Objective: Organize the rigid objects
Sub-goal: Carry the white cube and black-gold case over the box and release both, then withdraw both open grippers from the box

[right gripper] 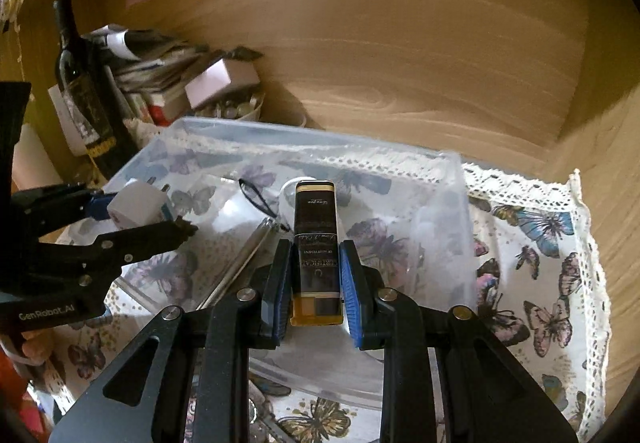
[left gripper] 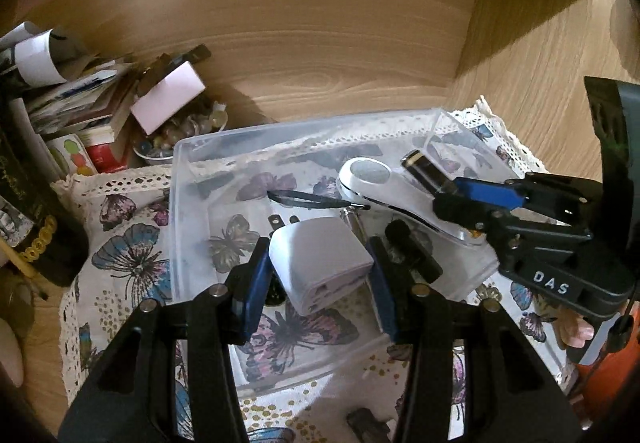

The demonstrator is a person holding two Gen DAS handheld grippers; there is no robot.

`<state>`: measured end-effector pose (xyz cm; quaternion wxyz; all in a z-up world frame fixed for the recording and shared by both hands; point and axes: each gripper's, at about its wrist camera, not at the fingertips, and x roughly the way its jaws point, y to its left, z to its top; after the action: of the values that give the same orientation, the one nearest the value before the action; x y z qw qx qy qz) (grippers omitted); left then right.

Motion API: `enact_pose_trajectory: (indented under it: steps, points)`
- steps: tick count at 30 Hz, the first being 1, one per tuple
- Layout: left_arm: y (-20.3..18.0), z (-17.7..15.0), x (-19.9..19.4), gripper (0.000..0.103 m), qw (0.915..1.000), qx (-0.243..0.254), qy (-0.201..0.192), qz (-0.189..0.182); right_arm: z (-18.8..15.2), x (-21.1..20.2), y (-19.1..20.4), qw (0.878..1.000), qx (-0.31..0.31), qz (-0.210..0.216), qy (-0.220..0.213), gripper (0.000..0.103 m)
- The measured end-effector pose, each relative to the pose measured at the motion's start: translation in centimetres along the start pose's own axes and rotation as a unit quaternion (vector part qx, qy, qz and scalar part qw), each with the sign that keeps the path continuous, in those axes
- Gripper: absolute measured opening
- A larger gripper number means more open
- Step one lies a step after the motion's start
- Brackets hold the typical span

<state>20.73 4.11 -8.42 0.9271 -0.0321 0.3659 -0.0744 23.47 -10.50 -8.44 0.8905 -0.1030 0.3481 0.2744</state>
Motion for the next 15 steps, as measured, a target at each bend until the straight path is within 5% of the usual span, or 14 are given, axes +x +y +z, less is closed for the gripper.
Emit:
enact_pose_trajectory:
  steps: [15]
  points:
    - [-0.5, 0.2, -1.4, 0.048, 0.9999, 0.007, -0.012, 0.005, 0.4, -2.2, 0.5, 1.000, -0.008, -0.002, -0.020, 0.026]
